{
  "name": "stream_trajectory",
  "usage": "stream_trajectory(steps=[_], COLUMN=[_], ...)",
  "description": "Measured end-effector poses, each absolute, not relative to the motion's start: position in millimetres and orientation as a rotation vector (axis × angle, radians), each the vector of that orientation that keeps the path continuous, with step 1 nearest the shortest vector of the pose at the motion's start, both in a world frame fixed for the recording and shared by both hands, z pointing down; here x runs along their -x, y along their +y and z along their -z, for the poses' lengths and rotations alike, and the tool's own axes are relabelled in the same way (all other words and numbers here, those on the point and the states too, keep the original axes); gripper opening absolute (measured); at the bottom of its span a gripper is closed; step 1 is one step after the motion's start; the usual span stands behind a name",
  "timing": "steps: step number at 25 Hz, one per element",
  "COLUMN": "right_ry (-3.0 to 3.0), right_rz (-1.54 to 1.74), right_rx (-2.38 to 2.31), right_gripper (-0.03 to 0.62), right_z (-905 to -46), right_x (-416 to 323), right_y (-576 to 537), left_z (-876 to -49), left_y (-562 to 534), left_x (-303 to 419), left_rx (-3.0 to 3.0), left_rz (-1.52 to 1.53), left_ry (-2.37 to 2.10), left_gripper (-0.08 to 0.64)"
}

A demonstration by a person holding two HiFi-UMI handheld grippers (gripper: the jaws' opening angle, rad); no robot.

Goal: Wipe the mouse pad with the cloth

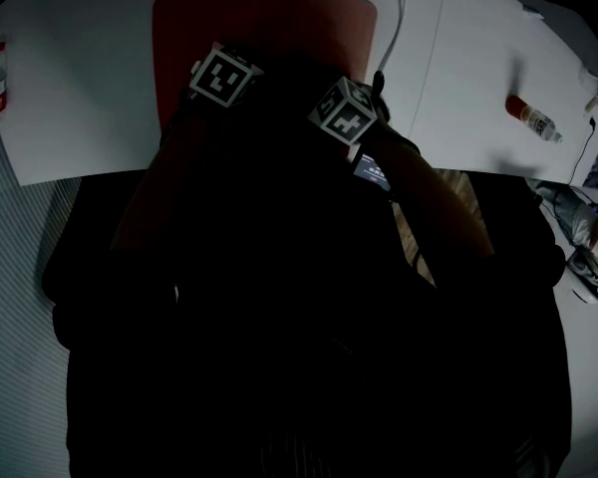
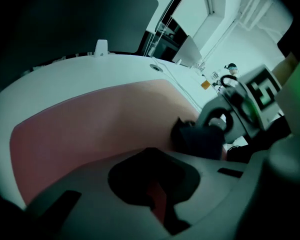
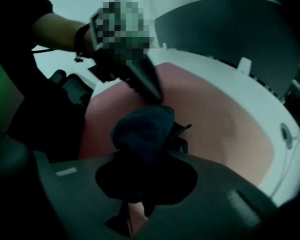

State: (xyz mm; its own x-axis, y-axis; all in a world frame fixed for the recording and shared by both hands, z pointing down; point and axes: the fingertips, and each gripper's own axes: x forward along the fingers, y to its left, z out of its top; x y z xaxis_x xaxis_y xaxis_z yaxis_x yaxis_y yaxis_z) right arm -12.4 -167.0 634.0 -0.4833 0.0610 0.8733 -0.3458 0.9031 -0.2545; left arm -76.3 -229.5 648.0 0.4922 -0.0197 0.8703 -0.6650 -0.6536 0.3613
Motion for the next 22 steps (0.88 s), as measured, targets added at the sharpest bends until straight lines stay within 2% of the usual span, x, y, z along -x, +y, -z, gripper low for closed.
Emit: stream_trajectory(steps=[4, 7, 13, 18, 22], right_ry=[-2.023, -1.955, -2.085, -2.254, -2.261], right_rz=[-0.600, -0.802, -1.014, -1.080, -1.145], right_rx=[-0.130, -0.097, -0.163, -0.357, -0.502], right_gripper=[0.064, 0.064, 0.064, 0.064, 0.064], right_z=[-637, -641, -588, -534, -526], right_x=[34, 23, -5, -56, -111], right_y=[-132, -135, -156, -177, -170], left_z=[-652, -650, -641, -609, -591], left_y=[-231, -230, -202, -153, -128], left_x=[85, 83, 86, 80, 78], left_rx=[-1.994, -1.983, -1.909, -1.928, -1.997], left_rz=[-1.223, -1.227, -1.114, -1.086, -1.045], left_ry=[-0.563, -0.573, -0.686, -0.658, -0.699], left_gripper=[0.008, 0.008, 0.009, 0.009, 0.009])
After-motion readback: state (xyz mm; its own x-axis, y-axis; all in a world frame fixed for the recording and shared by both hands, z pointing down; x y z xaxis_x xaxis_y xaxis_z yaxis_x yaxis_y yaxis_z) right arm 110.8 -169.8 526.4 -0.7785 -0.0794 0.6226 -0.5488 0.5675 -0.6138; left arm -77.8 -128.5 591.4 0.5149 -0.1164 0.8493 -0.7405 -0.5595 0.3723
